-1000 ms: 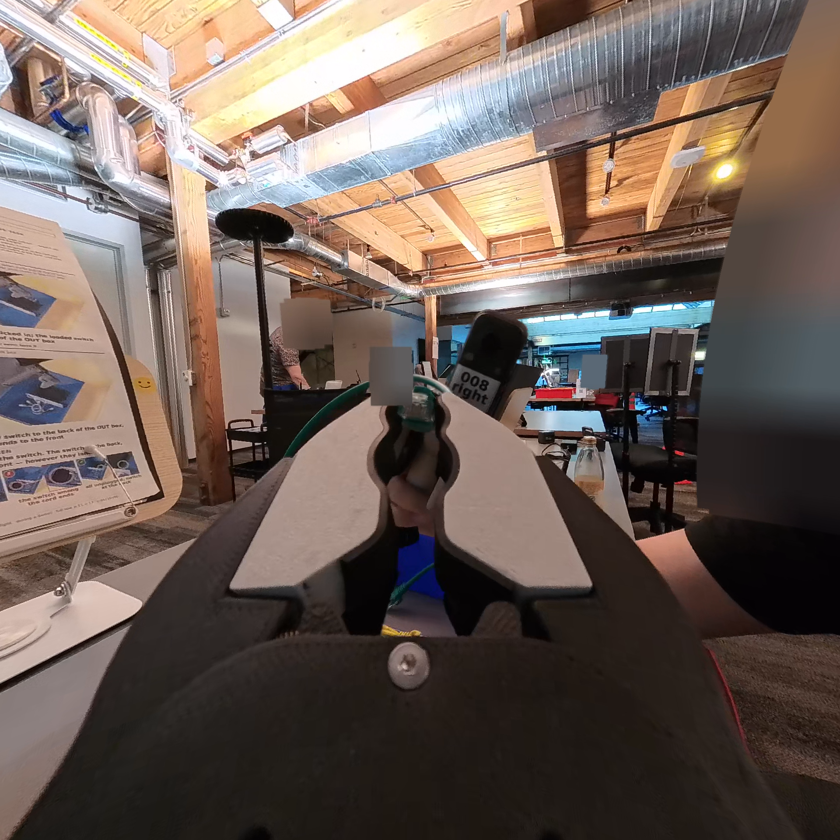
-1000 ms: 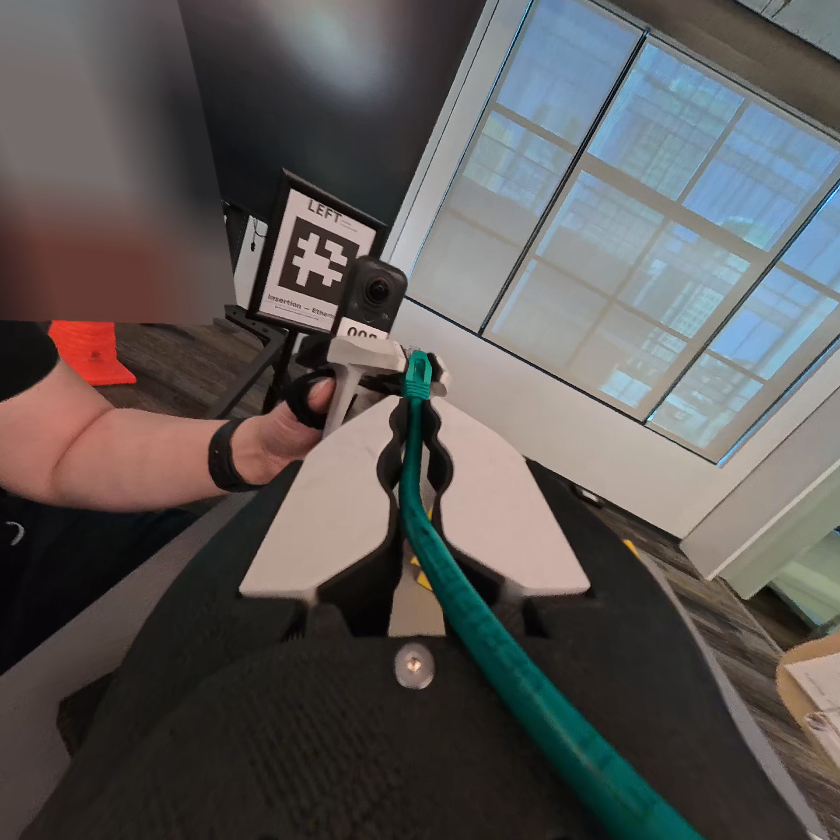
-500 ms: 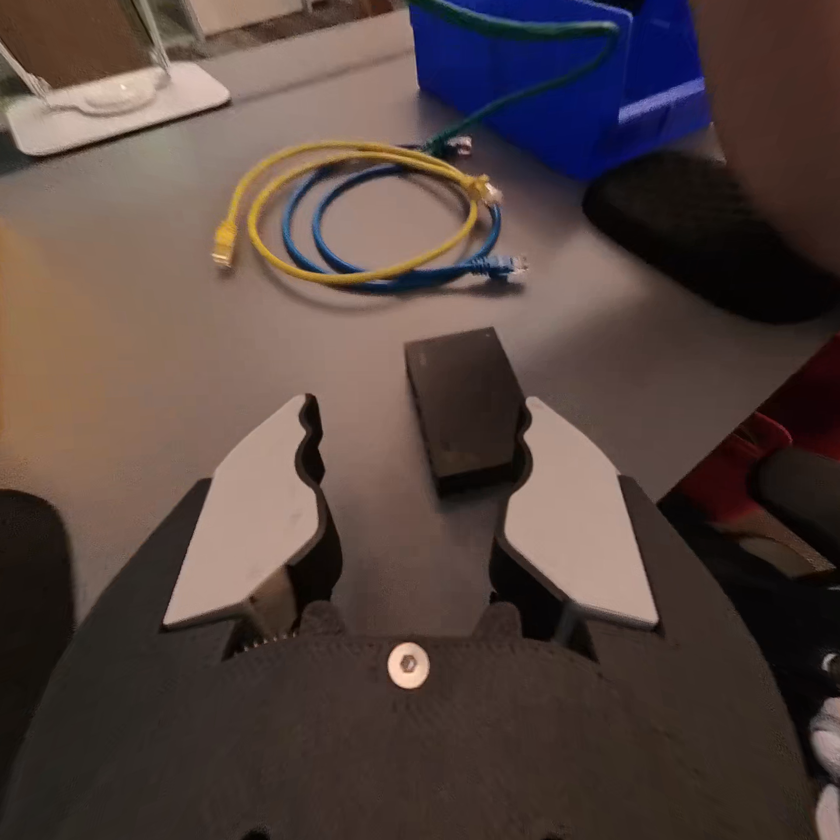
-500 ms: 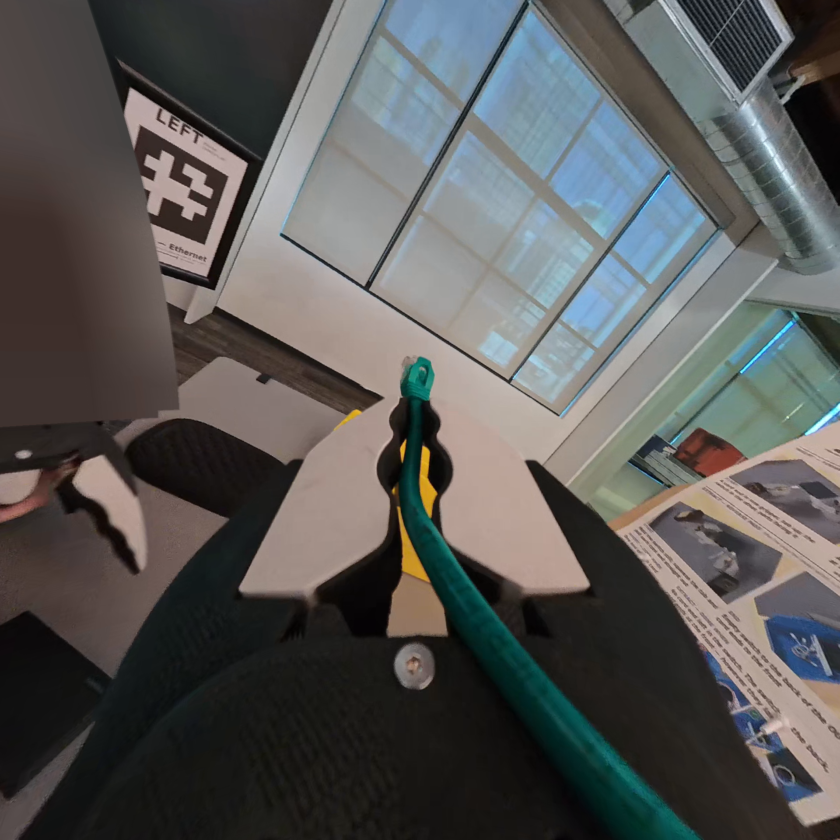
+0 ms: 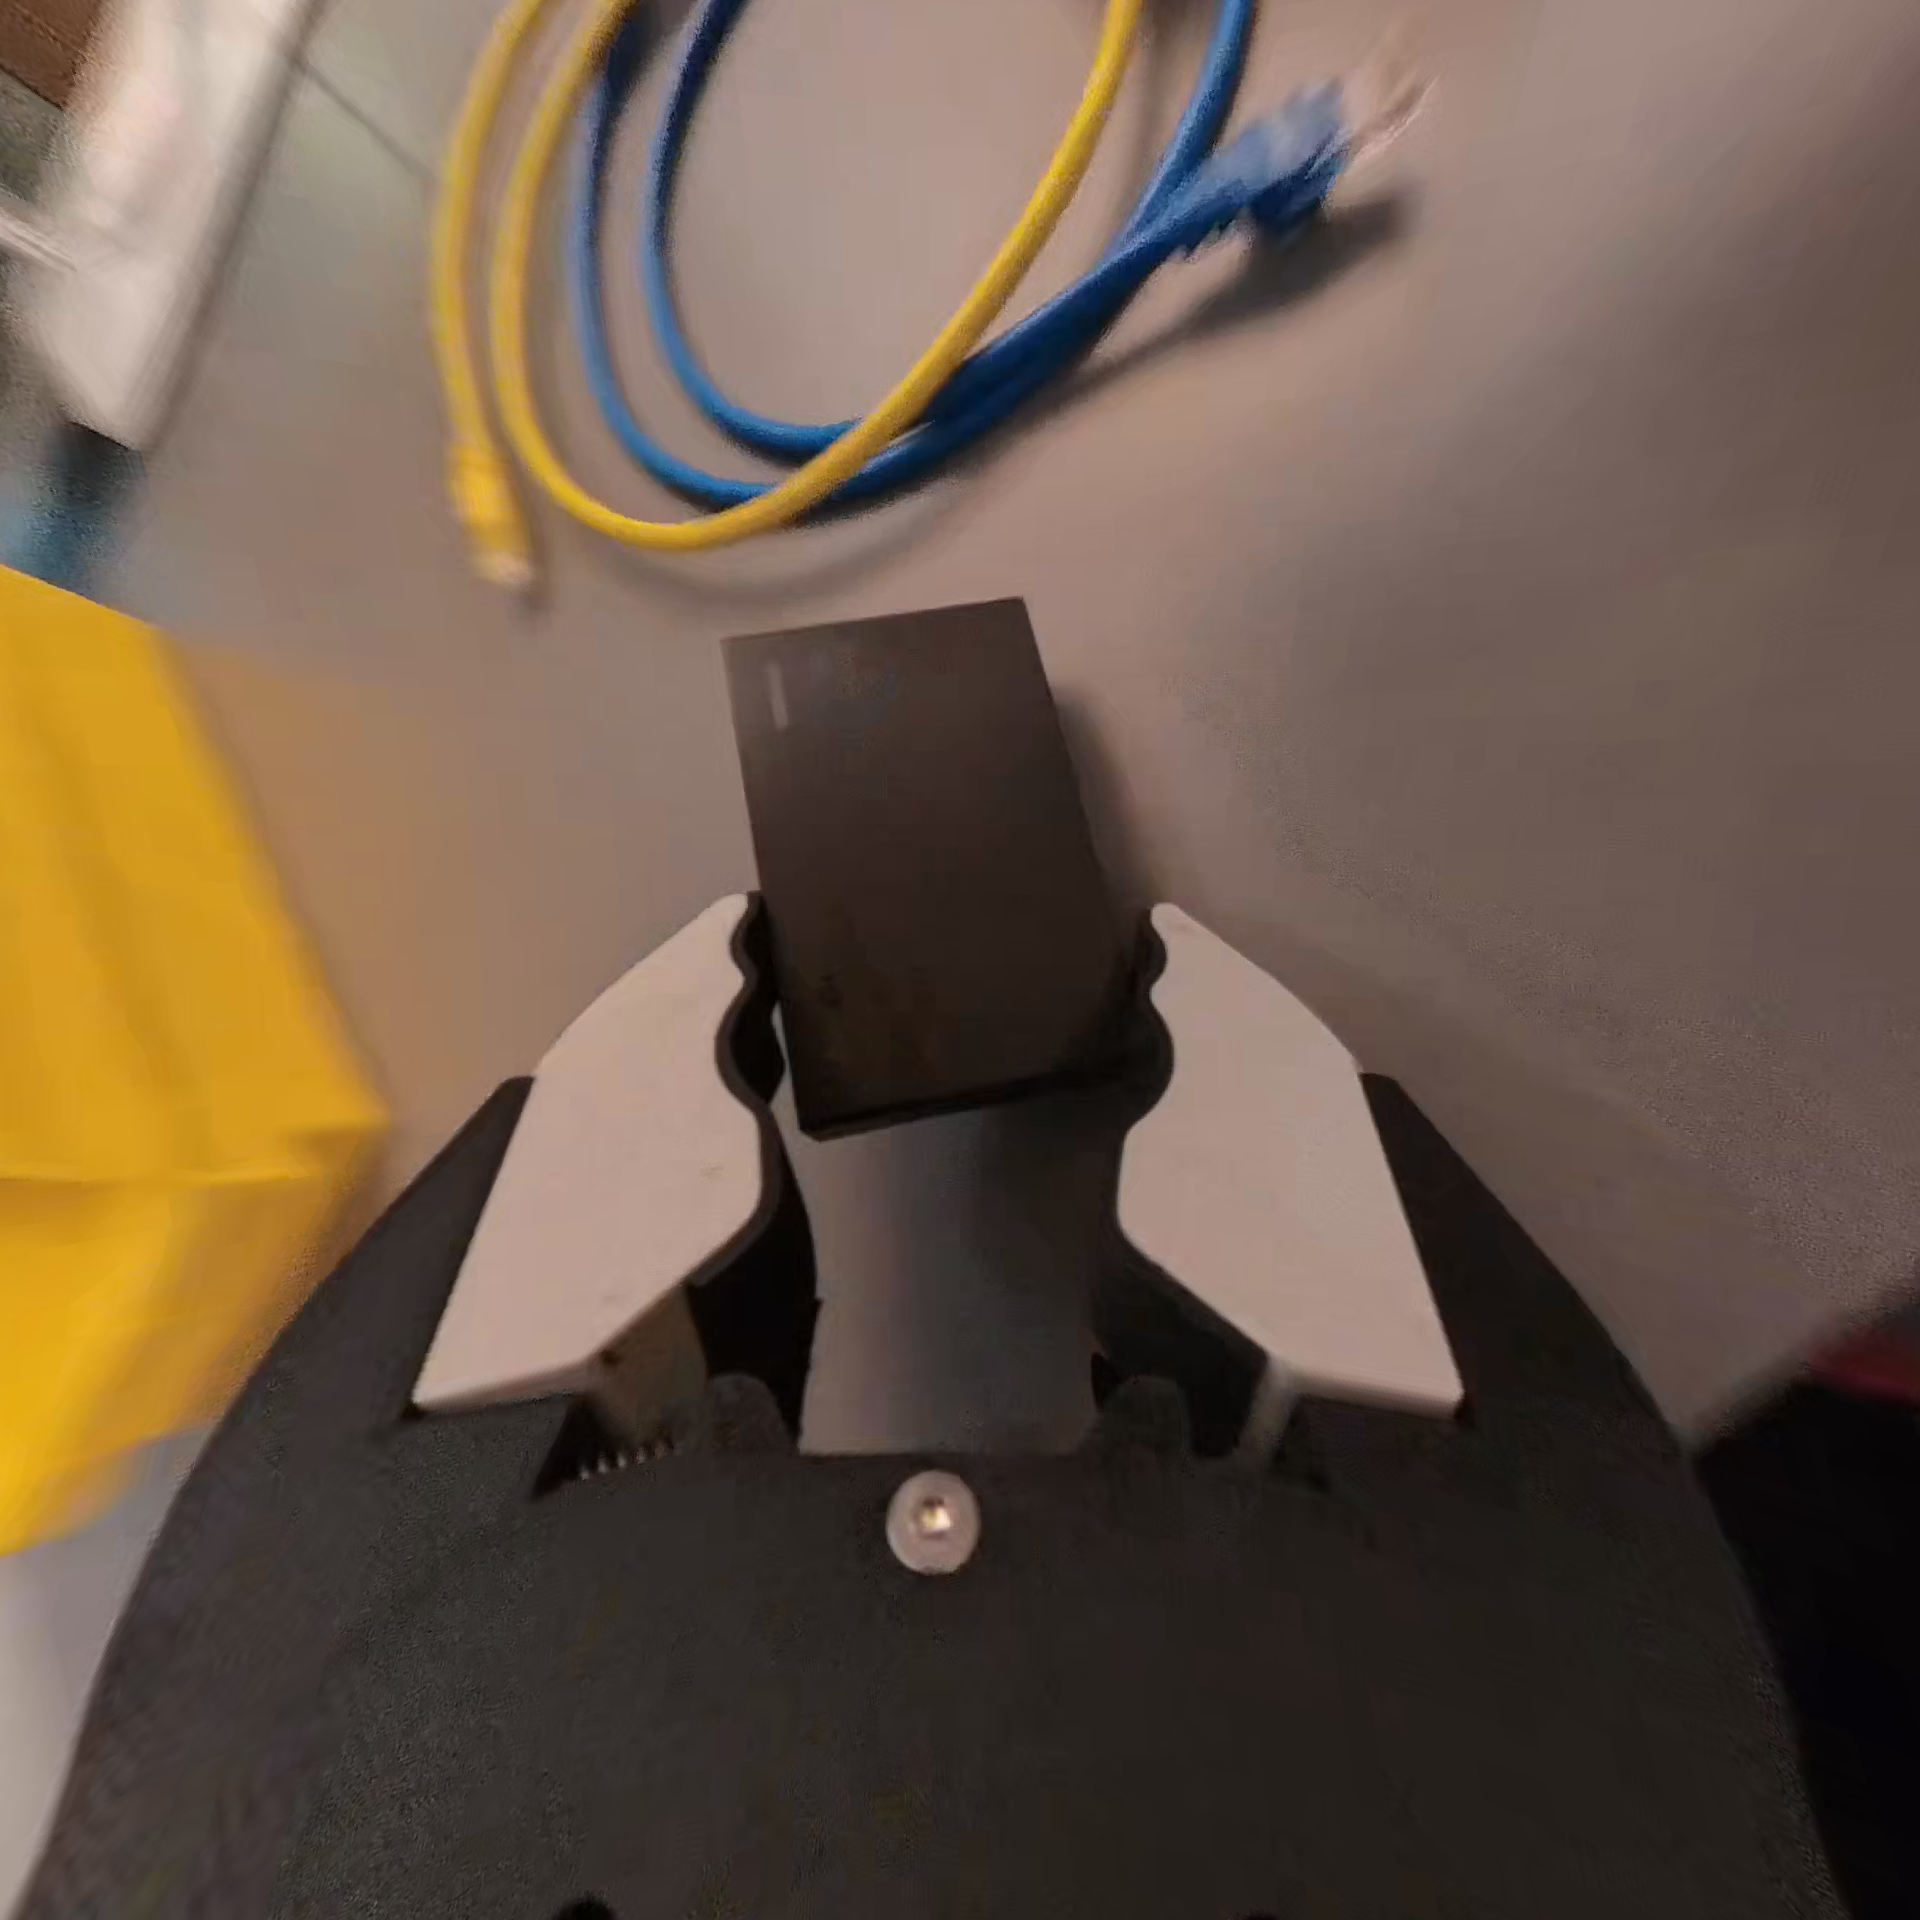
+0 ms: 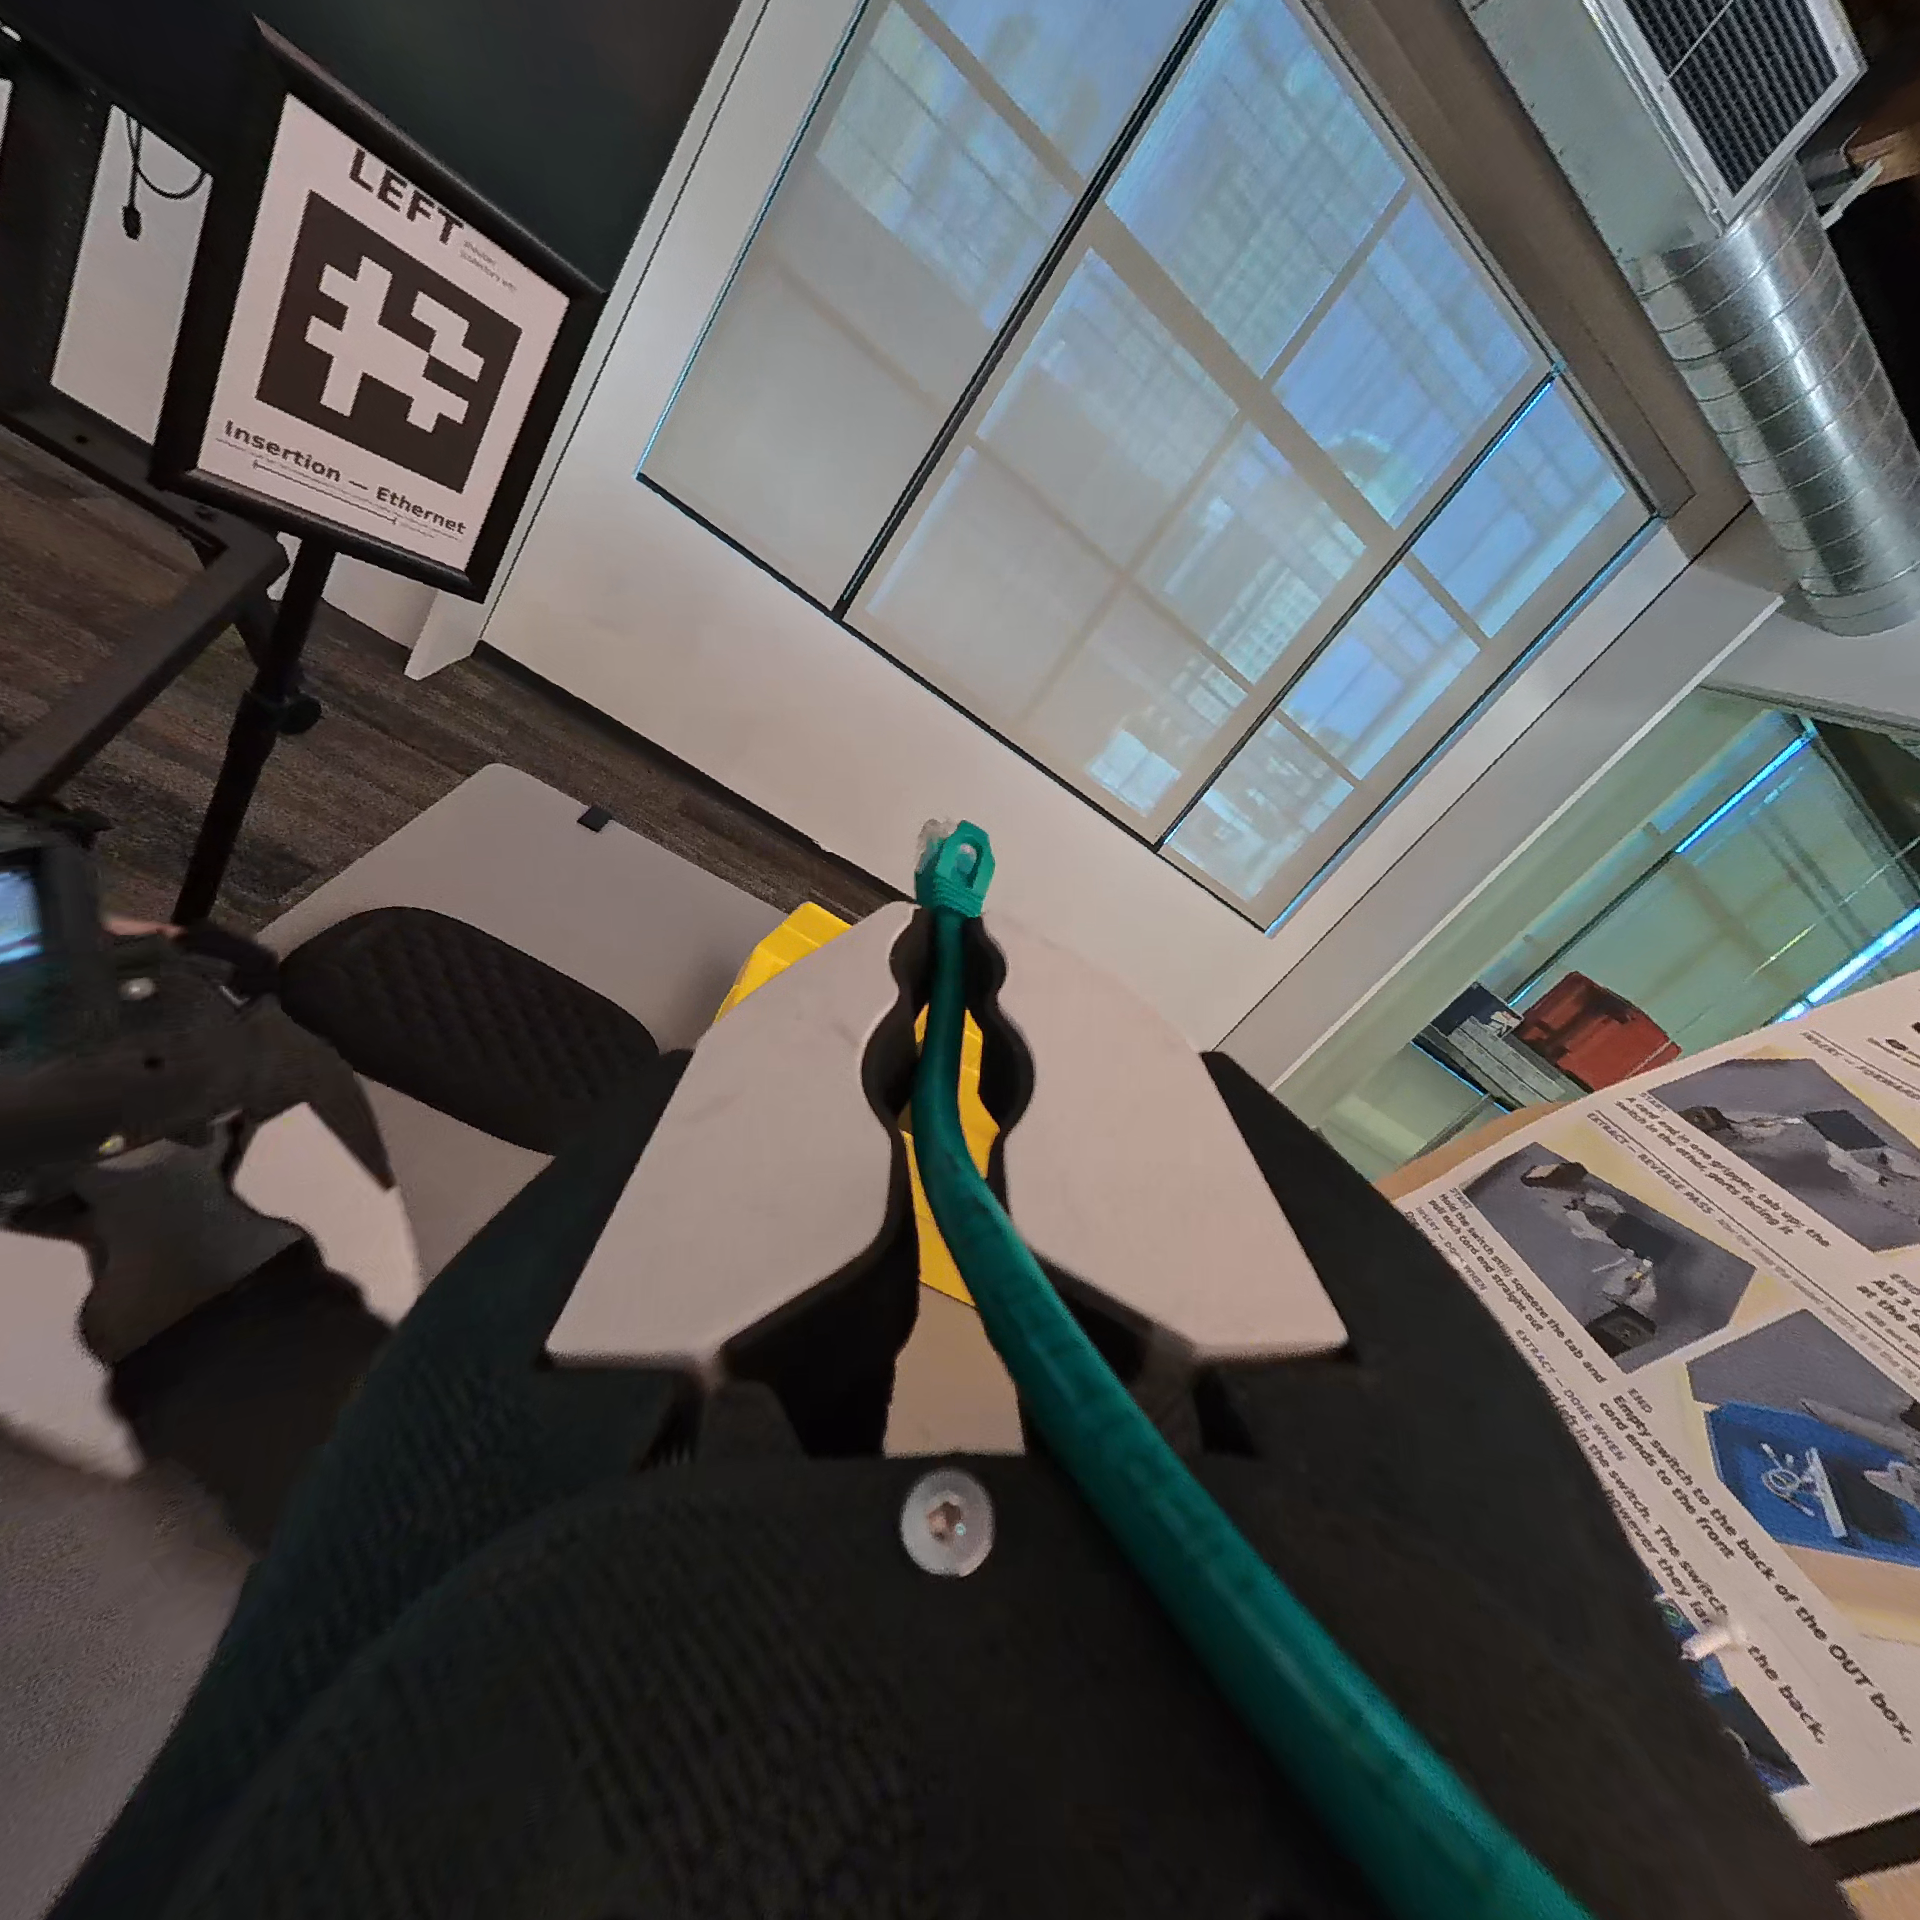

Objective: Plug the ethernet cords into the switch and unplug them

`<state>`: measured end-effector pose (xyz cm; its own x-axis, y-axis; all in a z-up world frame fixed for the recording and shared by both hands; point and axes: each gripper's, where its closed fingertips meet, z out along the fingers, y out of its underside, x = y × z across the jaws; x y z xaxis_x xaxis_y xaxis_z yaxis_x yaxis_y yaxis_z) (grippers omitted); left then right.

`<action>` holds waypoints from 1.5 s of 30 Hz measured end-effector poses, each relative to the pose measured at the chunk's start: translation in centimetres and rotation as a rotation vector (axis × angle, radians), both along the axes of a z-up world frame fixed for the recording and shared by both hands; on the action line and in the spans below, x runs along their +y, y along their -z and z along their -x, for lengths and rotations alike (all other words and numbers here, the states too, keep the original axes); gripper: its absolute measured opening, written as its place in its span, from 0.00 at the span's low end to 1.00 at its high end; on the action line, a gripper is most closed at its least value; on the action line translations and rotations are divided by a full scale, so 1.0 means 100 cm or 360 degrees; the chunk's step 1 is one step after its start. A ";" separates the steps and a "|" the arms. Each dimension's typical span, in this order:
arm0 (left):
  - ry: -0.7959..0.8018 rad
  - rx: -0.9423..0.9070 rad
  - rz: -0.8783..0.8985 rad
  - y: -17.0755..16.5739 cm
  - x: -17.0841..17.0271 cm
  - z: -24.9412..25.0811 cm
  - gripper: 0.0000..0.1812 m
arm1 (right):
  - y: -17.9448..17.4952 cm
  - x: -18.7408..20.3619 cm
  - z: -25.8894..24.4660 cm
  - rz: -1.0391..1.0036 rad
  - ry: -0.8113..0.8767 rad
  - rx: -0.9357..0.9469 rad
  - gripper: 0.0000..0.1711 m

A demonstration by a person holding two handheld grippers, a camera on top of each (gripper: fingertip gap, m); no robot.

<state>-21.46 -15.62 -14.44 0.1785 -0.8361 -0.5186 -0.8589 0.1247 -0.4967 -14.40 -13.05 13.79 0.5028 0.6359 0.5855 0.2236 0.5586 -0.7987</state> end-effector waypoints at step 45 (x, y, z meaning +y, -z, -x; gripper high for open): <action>-0.0432 -0.0580 0.0591 0.013 0.073 -0.006 0.19 | 0.004 0.012 -0.016 0.0014 0.0082 -0.0029 0.04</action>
